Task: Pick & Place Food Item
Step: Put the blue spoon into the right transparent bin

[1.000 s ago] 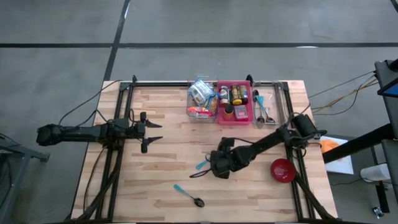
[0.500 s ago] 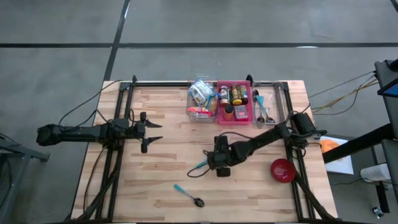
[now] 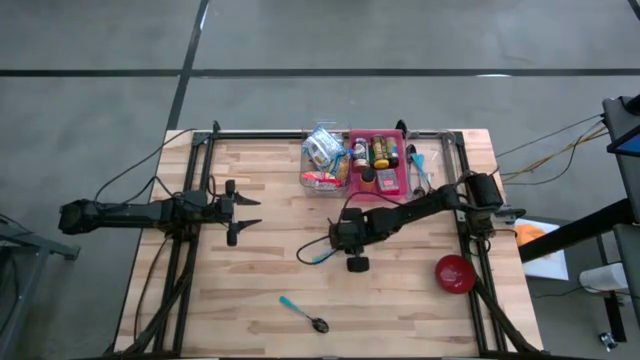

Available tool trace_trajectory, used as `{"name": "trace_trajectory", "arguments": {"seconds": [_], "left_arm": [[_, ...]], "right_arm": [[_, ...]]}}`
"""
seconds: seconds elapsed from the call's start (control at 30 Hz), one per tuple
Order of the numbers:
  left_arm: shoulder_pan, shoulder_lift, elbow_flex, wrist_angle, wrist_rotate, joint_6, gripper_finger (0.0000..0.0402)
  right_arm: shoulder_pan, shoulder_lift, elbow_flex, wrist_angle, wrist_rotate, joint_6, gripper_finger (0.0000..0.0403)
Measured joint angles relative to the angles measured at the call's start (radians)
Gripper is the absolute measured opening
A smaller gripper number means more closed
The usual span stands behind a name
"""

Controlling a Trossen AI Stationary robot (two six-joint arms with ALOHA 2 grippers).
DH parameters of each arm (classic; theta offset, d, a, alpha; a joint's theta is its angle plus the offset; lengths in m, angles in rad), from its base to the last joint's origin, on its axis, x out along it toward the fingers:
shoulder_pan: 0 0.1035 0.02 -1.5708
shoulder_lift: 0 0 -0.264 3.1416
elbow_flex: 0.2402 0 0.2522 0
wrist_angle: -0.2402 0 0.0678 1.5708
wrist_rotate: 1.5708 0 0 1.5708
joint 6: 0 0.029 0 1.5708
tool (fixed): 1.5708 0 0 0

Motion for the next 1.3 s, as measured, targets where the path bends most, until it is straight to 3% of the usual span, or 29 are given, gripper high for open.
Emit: {"name": "trace_trajectory", "arguments": {"seconds": [0.2,0.87,1.3], "left_arm": [[0.000,0.000,0.000,0.000,0.000,0.000,0.0244],[0.000,0.000,0.000,0.000,0.000,-0.003,0.0244],[0.000,0.000,0.000,0.000,0.000,-0.002,0.0244]], "right_arm": [[0.003,-0.001,-0.010,0.008,0.000,0.027,0.0016],[0.004,-0.003,-0.023,0.040,0.003,0.091,0.0028],[0.032,-0.081,-0.023,0.046,0.008,0.161,0.0028]]}}
